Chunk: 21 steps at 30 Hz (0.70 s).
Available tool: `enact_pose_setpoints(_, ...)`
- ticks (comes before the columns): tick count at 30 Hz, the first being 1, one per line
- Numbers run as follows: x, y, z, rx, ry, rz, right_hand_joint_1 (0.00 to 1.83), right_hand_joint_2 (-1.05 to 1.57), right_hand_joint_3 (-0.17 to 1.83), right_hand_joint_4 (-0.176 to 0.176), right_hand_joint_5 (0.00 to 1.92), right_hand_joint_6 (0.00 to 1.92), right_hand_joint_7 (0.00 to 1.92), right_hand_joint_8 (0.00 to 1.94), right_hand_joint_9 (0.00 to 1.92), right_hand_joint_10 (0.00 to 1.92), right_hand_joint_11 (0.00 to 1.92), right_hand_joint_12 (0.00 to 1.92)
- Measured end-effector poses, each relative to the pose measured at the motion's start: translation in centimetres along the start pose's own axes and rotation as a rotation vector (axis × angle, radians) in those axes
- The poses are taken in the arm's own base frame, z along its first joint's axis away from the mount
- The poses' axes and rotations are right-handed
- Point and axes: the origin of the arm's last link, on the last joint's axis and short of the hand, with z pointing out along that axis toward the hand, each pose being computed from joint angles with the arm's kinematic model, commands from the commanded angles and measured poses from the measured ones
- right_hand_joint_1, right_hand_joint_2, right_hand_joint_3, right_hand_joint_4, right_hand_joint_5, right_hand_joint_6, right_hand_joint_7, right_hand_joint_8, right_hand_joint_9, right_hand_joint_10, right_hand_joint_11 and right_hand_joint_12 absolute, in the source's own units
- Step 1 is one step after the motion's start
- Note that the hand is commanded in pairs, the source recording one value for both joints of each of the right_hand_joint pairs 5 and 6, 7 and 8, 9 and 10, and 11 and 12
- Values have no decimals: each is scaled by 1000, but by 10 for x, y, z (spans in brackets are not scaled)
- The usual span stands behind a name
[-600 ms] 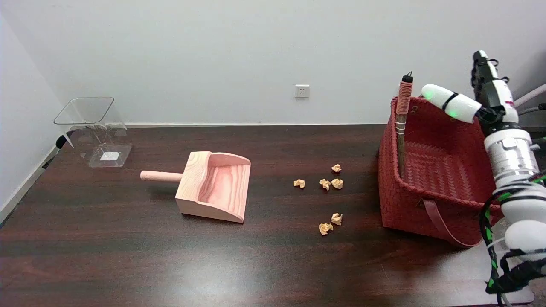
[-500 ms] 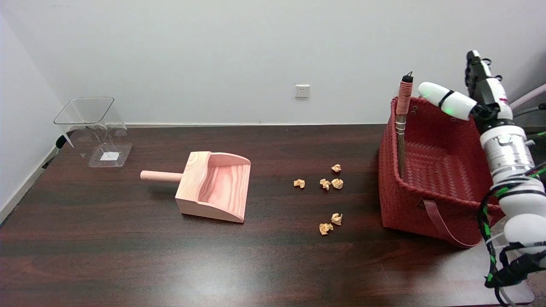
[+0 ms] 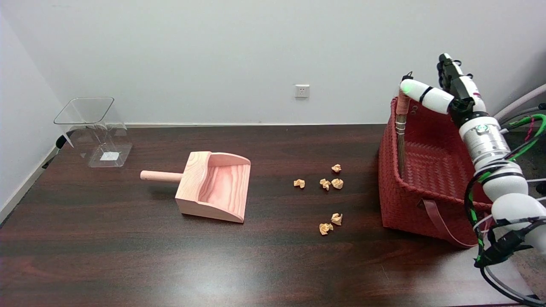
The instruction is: Pick up the broom.
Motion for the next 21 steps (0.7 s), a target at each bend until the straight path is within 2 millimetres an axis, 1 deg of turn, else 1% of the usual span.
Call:
enact_pose_setpoints(7, -7, 6, 10, -28, -34, 19, 835, 818, -175, 0, 0, 0, 61, 61, 0, 0, 0, 0)
enact_pose_setpoints(21, -14, 14, 26, -63, -54, 44, 823, 822, -175, 0, 0, 0, 67, 67, 0, 0, 0, 0)
